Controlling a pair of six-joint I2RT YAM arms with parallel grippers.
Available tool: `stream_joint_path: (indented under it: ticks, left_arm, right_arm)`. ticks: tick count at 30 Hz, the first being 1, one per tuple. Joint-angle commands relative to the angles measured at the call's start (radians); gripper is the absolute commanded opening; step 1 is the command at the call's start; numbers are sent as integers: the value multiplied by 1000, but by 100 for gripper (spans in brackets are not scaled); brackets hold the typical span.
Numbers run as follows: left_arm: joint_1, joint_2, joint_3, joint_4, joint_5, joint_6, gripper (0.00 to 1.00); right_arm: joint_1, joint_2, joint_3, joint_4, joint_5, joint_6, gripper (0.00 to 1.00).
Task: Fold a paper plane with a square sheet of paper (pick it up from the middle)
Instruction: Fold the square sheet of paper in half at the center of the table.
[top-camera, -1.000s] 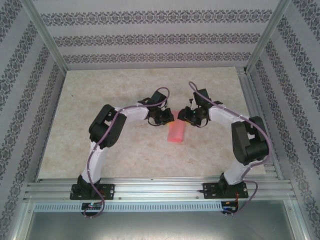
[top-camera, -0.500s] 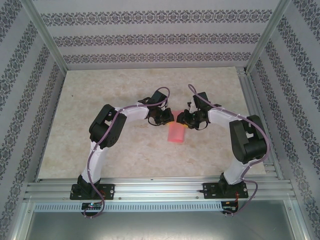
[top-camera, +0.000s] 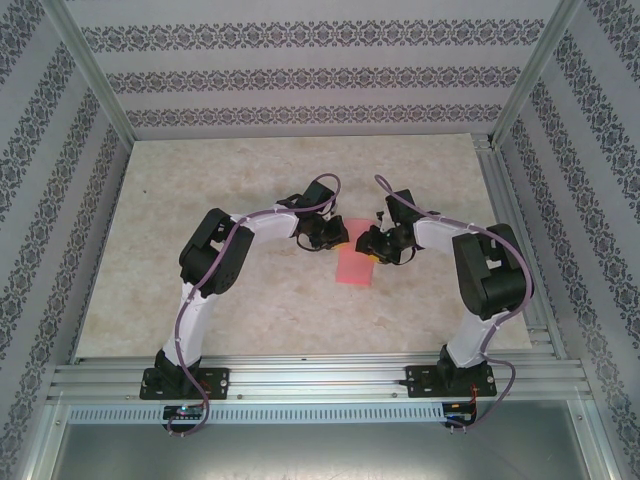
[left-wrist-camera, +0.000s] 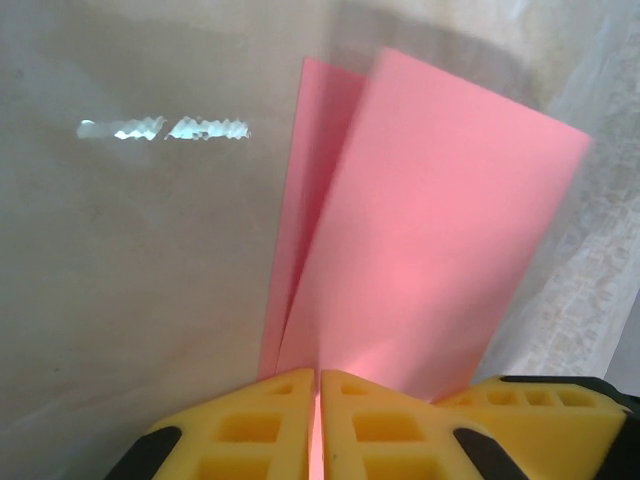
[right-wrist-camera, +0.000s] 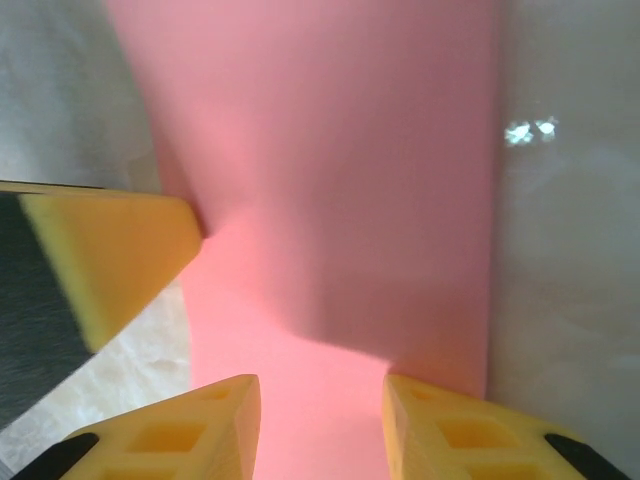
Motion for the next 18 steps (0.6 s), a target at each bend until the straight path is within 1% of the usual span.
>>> stream_joint_path:
  ticks: [1, 6, 12, 18]
  left_arm:
    - [-14, 35, 15, -37, -16, 20, 13]
    - [-14, 40, 19, -40, -12, 23, 13]
    - [-14, 40, 19, -44, -13, 26, 13]
    - [-14, 41, 18, -45, -11, 27, 13]
  right_arm:
    - [-15, 36, -42, 20, 23, -9, 38]
    - [-31, 37, -79, 70, -7, 9, 38]
    - [-34, -66, -79, 101, -96, 28, 41]
    - [-37, -122, -127, 143, -165, 44, 41]
